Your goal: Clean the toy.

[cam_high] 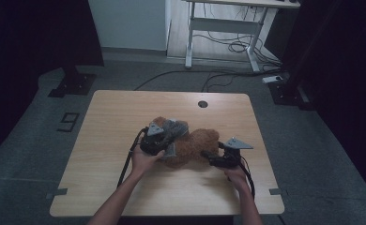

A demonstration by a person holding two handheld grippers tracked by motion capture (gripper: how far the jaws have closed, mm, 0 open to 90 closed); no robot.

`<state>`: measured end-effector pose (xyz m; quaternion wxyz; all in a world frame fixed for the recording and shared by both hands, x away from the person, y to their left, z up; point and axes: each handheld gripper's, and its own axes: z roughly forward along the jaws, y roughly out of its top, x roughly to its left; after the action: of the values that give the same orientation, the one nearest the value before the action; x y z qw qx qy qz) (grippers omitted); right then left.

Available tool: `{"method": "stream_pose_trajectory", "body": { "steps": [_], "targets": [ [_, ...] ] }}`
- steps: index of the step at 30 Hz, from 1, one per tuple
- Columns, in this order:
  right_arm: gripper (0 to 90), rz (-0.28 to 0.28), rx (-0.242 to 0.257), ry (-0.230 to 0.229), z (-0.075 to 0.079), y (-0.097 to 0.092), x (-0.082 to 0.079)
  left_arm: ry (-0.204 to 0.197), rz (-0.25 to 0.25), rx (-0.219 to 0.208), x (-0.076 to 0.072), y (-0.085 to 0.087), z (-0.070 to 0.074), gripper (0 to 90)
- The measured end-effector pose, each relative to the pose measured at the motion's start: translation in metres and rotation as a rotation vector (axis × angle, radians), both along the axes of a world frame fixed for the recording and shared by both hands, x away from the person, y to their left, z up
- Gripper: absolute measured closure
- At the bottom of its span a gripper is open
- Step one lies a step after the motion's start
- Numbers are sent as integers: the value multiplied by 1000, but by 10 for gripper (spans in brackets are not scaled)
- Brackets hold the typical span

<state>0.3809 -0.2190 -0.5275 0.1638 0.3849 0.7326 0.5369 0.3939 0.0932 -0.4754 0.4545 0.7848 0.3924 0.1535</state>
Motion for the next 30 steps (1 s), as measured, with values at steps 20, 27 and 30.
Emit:
{"method": "stream_pose_trajectory", "body": {
  "steps": [20,27,30],
  "targets": [
    [336,51,-11,38,-2,0,-8,-12,-64,-17,-45,8,-4,780],
    [450,53,-52,-4,-8,1,-19,-3,-84,-6,-50,0,23,767],
    [460,48,-51,-7,-9,0,-20,-38,-114,-8,-50,-16,42,765]
  ]
}}
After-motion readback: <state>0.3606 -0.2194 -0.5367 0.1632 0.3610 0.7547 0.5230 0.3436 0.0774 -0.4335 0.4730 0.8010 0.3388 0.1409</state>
